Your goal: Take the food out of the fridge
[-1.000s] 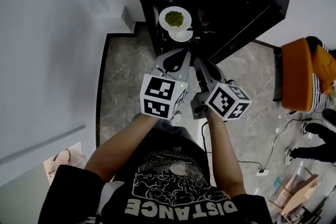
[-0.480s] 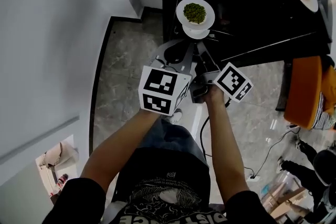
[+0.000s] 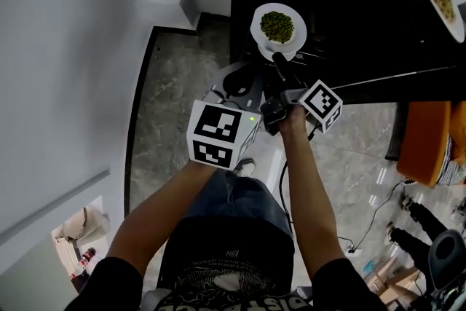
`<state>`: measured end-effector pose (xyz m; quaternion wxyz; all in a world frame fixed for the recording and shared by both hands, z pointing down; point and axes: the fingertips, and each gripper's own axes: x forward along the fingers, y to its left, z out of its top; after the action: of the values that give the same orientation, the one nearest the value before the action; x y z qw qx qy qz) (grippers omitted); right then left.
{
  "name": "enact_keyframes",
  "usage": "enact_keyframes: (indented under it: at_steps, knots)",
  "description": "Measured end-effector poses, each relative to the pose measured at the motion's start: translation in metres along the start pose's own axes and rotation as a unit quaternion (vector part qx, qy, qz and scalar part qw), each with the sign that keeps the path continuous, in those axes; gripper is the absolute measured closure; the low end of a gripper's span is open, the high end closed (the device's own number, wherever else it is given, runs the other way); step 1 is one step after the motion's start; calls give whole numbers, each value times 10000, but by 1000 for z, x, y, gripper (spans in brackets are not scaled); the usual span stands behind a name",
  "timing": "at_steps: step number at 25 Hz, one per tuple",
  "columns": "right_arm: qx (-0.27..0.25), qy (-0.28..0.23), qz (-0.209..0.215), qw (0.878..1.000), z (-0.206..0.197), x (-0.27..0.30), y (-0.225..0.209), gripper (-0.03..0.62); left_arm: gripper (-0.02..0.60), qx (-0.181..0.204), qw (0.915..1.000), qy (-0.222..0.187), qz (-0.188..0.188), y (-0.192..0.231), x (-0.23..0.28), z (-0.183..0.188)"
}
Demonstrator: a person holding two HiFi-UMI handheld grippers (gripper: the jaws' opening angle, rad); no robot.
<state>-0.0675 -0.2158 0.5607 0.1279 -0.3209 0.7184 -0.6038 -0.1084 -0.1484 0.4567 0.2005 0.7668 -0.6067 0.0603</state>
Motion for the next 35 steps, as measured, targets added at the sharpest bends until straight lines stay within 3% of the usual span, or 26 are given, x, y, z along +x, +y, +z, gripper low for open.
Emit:
enact_keyframes:
  at_steps: [10,15,25,35]
  knots:
    - [1186,-191,11,9928,8,28,-18,516,580,-89,9998,159,71,19,4,-10]
    - [1924,-286,169,9808,7,28,-24,573,580,-147,9997,181,55,22,4,-10]
    - [1735,-148,134,9846,3,8,-7,582,580,-47,9998,212,9,13,-8,-4]
    - [1639,66,202,9862,-18,-77,48,582,580,78,9999,93,95,-20,-45,17]
